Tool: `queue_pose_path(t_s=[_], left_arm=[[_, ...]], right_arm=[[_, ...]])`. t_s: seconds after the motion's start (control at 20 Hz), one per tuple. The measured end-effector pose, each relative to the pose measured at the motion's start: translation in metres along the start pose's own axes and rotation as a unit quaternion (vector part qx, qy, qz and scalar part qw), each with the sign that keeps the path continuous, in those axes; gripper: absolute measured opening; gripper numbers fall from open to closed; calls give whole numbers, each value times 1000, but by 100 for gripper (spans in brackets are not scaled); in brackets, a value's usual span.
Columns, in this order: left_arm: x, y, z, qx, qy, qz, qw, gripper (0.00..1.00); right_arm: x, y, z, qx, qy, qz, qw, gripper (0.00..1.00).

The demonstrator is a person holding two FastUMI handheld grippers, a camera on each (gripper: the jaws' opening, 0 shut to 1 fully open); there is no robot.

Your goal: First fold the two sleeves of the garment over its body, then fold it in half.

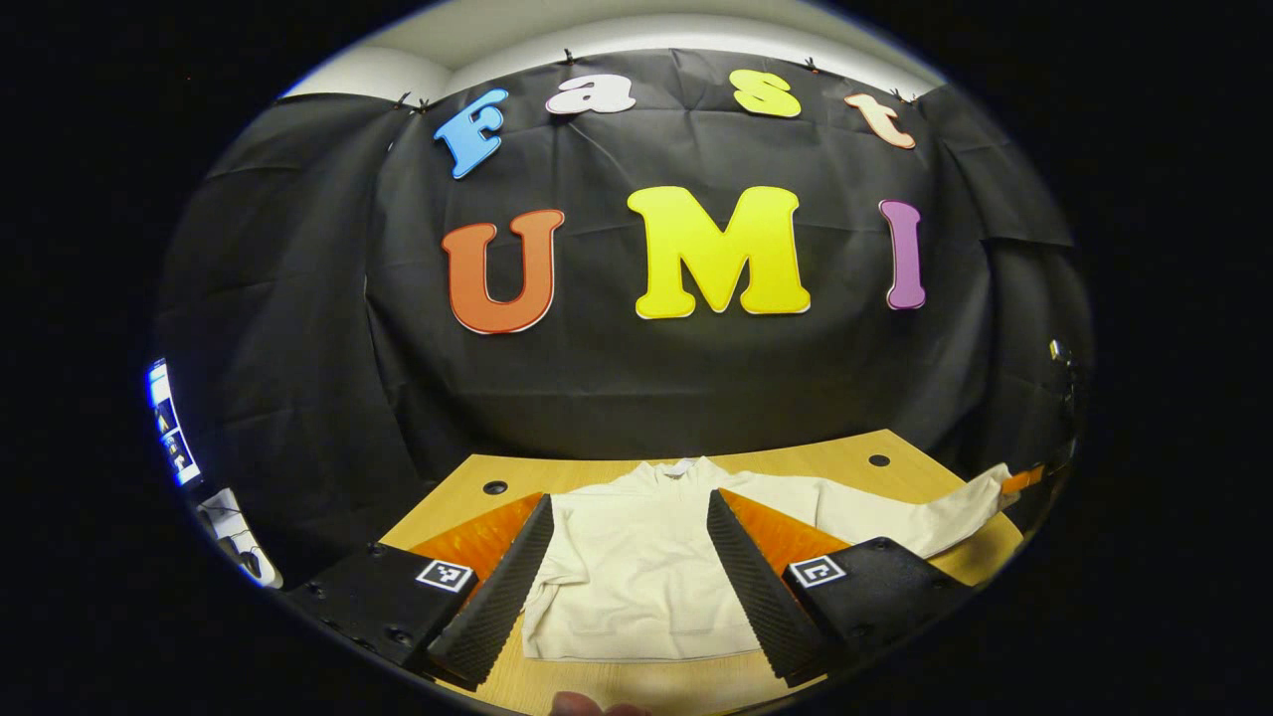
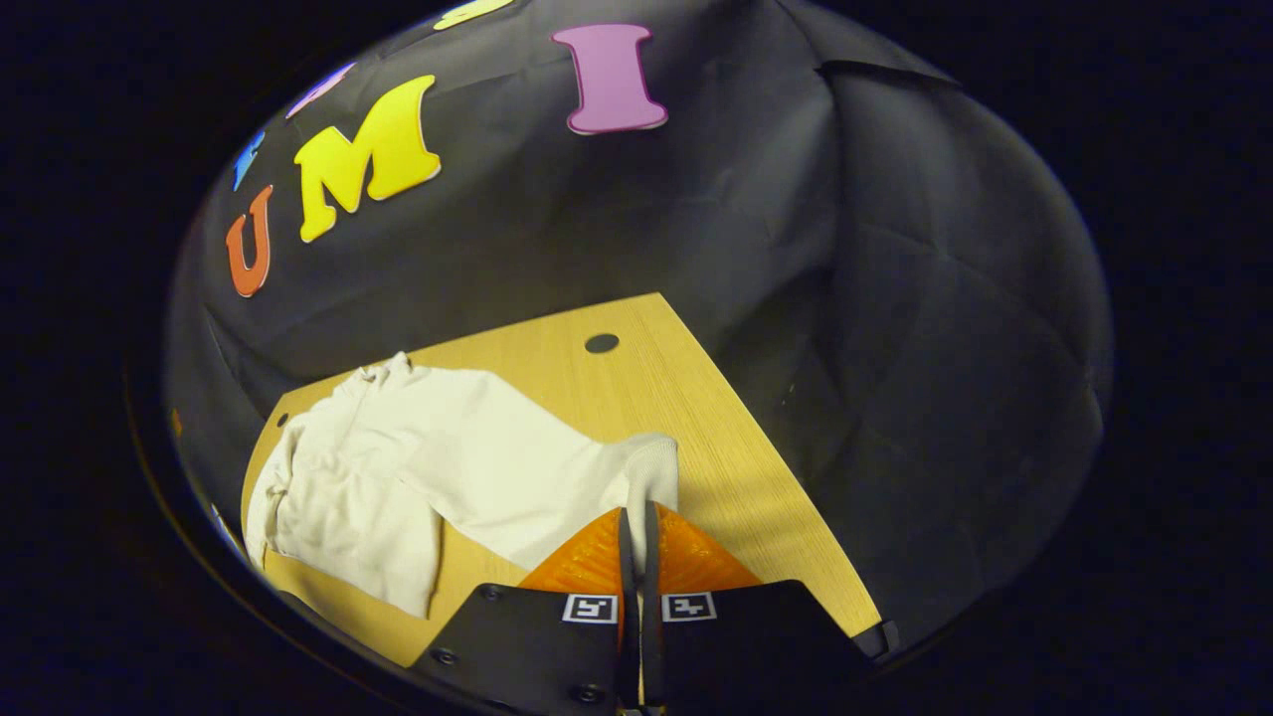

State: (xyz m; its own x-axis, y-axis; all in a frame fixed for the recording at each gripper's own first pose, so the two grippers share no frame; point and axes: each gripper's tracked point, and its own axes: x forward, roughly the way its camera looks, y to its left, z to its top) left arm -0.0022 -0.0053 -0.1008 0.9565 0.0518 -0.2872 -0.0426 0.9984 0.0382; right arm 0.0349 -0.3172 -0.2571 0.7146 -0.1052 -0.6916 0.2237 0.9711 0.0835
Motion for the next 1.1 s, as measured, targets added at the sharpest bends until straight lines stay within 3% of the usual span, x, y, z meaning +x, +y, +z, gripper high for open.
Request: queue_pose_path(t_s=[0.25, 0.55, 0.85, 1.1], left_arm=[[1, 24, -10, -15, 3, 4, 1000, 99], [-9, 76, -24, -46, 13, 43, 998, 99], [-27, 136, -37, -79, 19, 106, 991, 99], [-46, 177, -51, -97, 21, 153, 983, 99]], right_arm=[[-8, 97, 81, -79, -52, 49, 994, 2], [11, 235, 129, -193, -81, 112, 971, 1], [49, 370, 107, -269, -59, 181, 944, 1], [75, 481, 67, -330, -35, 252, 909, 1]])
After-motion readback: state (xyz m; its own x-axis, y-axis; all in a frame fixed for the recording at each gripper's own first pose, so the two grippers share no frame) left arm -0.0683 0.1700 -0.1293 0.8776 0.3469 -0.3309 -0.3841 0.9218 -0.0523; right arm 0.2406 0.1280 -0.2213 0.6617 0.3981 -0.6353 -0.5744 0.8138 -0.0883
